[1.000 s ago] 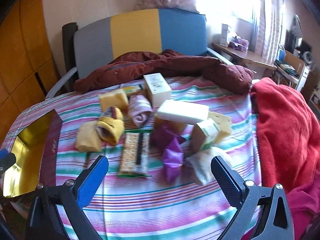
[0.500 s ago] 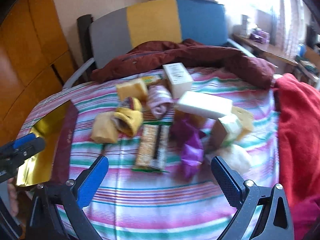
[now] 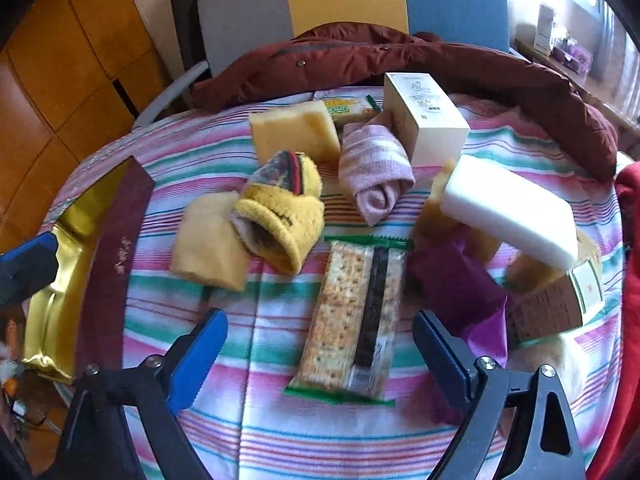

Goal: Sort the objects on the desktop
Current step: 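Move both tools over the pile of items on the bedspread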

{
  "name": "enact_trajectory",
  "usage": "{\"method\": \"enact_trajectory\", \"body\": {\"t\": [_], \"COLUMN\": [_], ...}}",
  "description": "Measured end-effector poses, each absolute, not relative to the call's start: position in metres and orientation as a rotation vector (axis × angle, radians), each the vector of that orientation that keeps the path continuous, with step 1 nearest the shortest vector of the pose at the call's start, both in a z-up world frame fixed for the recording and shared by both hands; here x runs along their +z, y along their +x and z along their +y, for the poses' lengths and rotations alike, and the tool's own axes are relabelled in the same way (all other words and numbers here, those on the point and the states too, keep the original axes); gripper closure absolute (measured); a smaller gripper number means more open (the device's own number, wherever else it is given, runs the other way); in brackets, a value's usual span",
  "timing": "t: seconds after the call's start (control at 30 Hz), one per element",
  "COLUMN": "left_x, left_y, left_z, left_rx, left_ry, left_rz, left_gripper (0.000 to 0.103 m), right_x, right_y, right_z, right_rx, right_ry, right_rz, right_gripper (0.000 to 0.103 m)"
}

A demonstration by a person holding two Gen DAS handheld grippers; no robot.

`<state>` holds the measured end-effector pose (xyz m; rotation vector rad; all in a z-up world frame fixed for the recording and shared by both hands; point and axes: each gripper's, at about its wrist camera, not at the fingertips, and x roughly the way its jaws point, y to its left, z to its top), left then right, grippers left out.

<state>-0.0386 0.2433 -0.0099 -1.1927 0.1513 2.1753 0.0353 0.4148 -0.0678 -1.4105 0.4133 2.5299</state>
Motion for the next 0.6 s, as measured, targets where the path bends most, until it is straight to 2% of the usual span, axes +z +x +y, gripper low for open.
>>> {"method": "enact_trajectory", "body": {"t": [0.4, 0.47, 0.53, 0.6], "left_x": [-0.03, -0.032, -0.037, -0.043], "left_y": [-0.049, -0.049, -0.051, -0.055], "left_z": [0.278, 0.285, 0.292, 0.298], "left_rx": [2.126, 2.126, 2.127, 2.116], "left_ry": [-1.206, -1.191, -1.192, -1.212], "left_rz": [0.269, 0.305, 0.349, 0.359], "left_gripper": [0.031, 0.032, 0.034, 0.035], "right_x": [-0.083, -0.085, -0.085, -0.087], "right_y": [0.03, 0.027, 0.027, 0.027], "right_z": [0.429, 0.428, 0.426, 0.427], "right_rx": [2.43, 2.428, 2.427, 2.418], "right_ry": [-1.456, -1.475, -1.477, -1.482], "right_rz": [0.358, 0.337, 0.336, 0.33], "right_gripper": [0.016, 0.029, 0.037, 0.036]}}
